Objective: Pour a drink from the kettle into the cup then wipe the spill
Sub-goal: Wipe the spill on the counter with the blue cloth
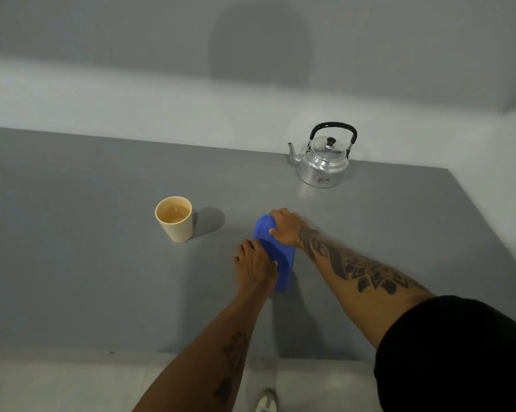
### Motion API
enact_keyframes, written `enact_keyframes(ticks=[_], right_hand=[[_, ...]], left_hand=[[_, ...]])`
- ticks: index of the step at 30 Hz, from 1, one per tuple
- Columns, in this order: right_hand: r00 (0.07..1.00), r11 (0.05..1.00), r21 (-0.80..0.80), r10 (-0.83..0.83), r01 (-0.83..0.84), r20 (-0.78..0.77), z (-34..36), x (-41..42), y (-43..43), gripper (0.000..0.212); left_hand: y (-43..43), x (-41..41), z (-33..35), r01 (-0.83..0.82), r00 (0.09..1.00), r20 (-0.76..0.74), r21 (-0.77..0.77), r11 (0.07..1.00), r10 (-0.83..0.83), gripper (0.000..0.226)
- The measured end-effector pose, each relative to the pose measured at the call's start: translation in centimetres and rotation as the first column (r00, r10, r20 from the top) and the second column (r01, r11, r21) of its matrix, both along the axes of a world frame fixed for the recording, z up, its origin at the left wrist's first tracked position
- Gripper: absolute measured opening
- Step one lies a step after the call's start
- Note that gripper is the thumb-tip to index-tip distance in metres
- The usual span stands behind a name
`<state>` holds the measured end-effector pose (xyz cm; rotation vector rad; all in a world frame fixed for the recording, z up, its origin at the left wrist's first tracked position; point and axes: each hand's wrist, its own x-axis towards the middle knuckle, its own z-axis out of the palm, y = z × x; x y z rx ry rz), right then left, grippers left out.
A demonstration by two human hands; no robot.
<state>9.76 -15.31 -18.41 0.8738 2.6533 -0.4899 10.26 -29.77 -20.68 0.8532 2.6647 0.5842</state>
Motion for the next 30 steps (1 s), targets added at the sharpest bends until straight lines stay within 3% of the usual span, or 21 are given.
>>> enact_keyframes(ticks=[6, 12, 17, 22, 25, 28, 30], right_hand=[[1.000, 0.998, 0.060, 0.008, -0.009, 0.011, -0.3, -0.3, 0.6, 0.055], [0.999, 0.995, 0.088, -0.040, 0.041, -0.013, 0.0, -0.5, 1.1, 0.030], [0.988, 0.999, -0.034, -0.039, 0.034, -0.150, 1.8, -0.5, 0.5, 0.015], [0.972, 0.990, -0.099, 0.079, -0.103, -0.223, 5.8, -0.4, -1.4, 0.025], [0.960, 0.979, -0.082, 0.163, -0.186, -0.227, 8.3, -0.3, -3.1, 0.027], [0.944, 0.968, -0.067, 0.217, -0.241, -0.250, 10.4, -0.8, -4.8, 0.008], [0.928, 0.960, -0.044, 0.254, -0.276, -0.274, 11.7, -1.7, -6.4, 0.010]], left_hand=[[-0.2, -0.1, -0.4, -0.004, 1.000, -0.016, 0.019, 1.000, 0.004, 0.056], [-1.0, -0.1, -1.1, -0.012, 0.999, -0.049, 0.043, 0.999, 0.014, 0.059], [-1.7, -0.2, -1.3, -0.036, 0.999, -0.002, 0.072, 0.997, 0.036, 0.066], [-2.5, -0.7, -0.8, -0.104, 0.993, 0.065, 0.076, 0.992, 0.099, 0.071], [-3.5, -1.5, -0.2, -0.156, 0.978, 0.154, 0.103, 0.982, 0.140, 0.059], [-5.0, -2.7, 0.7, -0.208, 0.926, 0.358, 0.230, 0.951, 0.116, 0.042], [-6.9, -3.8, 1.2, -0.247, 0.885, 0.456, 0.295, 0.923, 0.091, 0.043]])
